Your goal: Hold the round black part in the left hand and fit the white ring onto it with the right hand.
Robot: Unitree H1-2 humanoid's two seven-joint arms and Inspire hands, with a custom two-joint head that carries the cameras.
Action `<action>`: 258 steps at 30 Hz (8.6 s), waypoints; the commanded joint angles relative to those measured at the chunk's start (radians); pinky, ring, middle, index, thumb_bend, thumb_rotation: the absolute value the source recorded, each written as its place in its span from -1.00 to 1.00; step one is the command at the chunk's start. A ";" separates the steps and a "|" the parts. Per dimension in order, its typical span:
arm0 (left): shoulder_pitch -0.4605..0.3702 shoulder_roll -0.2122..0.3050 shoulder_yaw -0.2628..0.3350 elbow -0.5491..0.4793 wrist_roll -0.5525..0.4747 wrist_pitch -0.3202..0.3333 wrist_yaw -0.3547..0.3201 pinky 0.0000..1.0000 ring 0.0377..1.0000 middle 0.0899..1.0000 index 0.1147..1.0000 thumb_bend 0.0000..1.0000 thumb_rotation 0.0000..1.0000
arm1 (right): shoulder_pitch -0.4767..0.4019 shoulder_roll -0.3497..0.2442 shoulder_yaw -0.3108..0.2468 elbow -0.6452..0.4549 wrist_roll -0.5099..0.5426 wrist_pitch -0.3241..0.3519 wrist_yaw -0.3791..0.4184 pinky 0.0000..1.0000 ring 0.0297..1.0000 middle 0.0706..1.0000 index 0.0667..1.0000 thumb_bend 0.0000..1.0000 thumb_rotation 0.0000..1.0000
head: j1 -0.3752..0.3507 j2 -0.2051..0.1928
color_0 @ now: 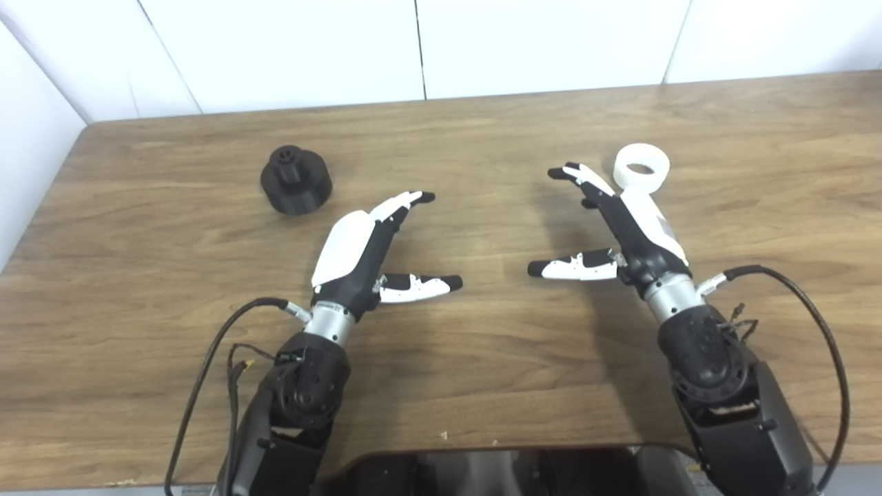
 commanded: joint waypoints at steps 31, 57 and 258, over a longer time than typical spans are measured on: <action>-0.042 0.012 0.017 -0.020 -0.017 -0.041 0.025 0.52 0.81 0.78 0.64 0.81 -0.32 | -0.050 0.013 -0.002 -0.035 0.002 -0.030 -0.016 0.69 0.83 0.88 0.70 0.68 -0.56 | -0.004 0.004; -0.044 0.010 0.011 -0.016 -0.007 -0.042 0.028 0.50 0.80 0.77 0.64 0.83 -0.30 | -0.051 0.012 -0.001 -0.040 0.000 -0.027 -0.013 0.69 0.83 0.88 0.70 0.67 -0.58 | -0.006 0.009; -0.238 0.202 -0.011 0.325 0.040 0.048 0.209 1.00 1.00 1.00 0.07 0.82 -0.57 | -0.034 -0.059 -0.089 -0.091 0.036 -0.045 0.009 0.54 0.80 0.88 0.67 0.71 -0.64 | 0.125 0.006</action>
